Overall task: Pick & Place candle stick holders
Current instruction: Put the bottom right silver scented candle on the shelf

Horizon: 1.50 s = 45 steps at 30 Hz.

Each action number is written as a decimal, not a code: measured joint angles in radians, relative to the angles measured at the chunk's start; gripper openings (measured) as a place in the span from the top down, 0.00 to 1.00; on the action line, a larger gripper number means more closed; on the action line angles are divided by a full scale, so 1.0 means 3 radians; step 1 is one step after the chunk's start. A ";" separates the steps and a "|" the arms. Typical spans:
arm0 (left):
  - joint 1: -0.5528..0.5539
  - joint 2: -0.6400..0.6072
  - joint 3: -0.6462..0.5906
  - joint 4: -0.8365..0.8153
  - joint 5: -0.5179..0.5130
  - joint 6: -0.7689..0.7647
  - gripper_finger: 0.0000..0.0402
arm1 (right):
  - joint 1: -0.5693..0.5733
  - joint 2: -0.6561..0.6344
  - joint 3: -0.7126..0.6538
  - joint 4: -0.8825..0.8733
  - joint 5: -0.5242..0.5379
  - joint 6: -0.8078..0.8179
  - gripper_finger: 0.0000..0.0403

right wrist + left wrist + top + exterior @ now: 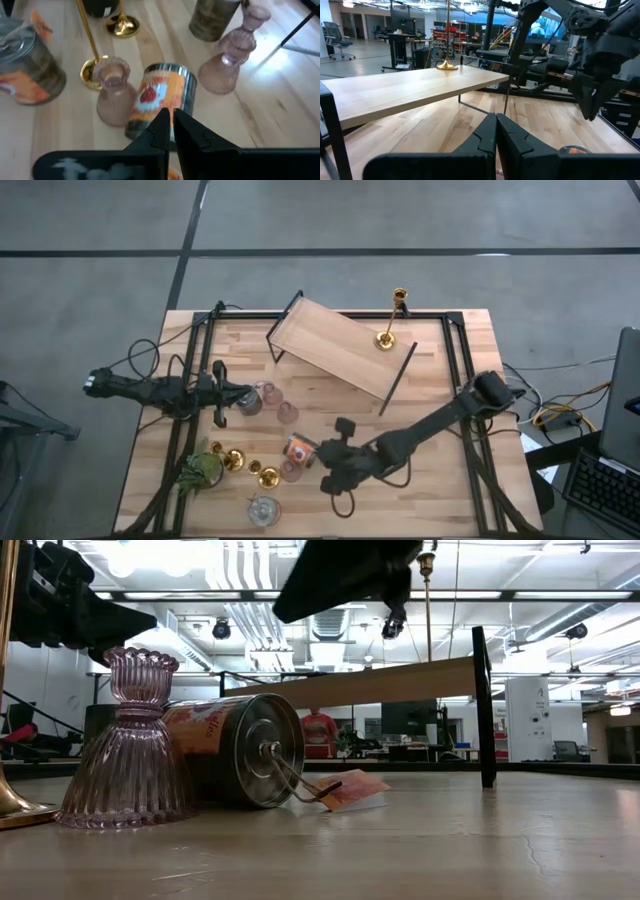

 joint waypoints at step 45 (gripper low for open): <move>0.0001 0.0000 0.0000 -0.0001 -0.0001 0.0000 0.97 | -0.0281 0.0274 -0.0674 0.1510 -0.0342 0.0136 0.01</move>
